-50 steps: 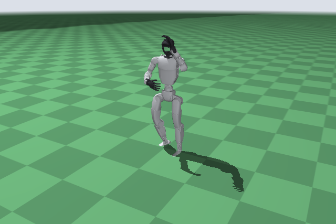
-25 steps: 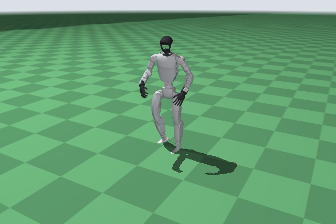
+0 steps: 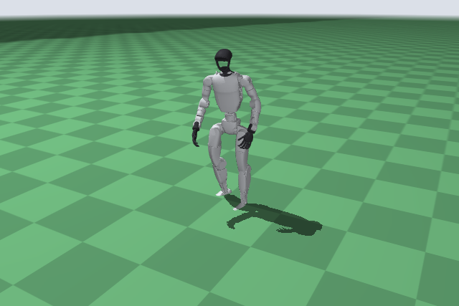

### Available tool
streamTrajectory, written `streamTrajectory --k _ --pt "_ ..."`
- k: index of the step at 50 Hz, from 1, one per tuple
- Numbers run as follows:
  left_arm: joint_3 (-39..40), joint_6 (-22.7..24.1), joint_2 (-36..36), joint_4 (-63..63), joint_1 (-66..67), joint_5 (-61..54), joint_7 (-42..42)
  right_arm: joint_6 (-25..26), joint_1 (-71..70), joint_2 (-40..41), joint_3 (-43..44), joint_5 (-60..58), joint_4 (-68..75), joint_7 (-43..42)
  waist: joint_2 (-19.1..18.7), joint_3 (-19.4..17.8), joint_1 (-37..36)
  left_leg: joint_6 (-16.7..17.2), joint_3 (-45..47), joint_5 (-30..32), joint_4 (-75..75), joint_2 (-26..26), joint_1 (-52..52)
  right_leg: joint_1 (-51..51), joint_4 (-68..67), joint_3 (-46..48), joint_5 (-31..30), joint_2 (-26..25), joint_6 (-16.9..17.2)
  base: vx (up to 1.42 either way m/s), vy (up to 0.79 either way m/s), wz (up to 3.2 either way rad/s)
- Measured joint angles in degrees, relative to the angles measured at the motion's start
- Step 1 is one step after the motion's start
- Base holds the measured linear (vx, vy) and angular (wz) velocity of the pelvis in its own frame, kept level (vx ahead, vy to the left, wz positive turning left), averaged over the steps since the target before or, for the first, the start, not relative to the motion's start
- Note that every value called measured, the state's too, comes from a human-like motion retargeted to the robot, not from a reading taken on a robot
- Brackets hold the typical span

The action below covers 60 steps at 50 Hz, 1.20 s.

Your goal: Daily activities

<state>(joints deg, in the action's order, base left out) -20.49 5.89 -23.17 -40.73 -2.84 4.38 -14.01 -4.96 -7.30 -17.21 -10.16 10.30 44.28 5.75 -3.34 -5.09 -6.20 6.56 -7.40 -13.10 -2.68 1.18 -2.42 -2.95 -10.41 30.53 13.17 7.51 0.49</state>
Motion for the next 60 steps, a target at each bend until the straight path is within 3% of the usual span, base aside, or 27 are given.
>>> streamTrajectory --k 29,48,60 --pt "-4.6 0.9 0.0 -11.0 -2.4 -6.3 1.3 -1.2 -2.3 0.8 -9.3 9.3 4.3 2.4 0.7 2.4 1.1 0.5 1.7 -0.9 0.1 -1.9 0.6 -0.1 2.4 -3.7 -0.3 -2.3 -0.1 0.0 0.0 0.0" --pt "-12.8 -0.1 3.6 -23.9 -5.5 -7.7 0.3 0.6 -6.3 2.0 -16.3 8.2 13.3 4.0 0.5 3.2 1.4 -0.1 2.0 -1.6 0.1 -2.7 1.9 -1.7 5.0 -5.4 -1.4 -3.5 -0.3 0.0 0.0 0.0" --pt "-13.2 -0.2 4.1 -25.4 -5.5 -6.3 -0.1 1.5 -5.7 2.6 -16.0 6.8 14.0 5.8 0.7 3.1 1.5 -0.4 2.2 -2.2 0.2 -2.7 2.8 -2.8 6.0 -5.9 -1.9 -3.8 0.2 0.0 0.0 0.0"
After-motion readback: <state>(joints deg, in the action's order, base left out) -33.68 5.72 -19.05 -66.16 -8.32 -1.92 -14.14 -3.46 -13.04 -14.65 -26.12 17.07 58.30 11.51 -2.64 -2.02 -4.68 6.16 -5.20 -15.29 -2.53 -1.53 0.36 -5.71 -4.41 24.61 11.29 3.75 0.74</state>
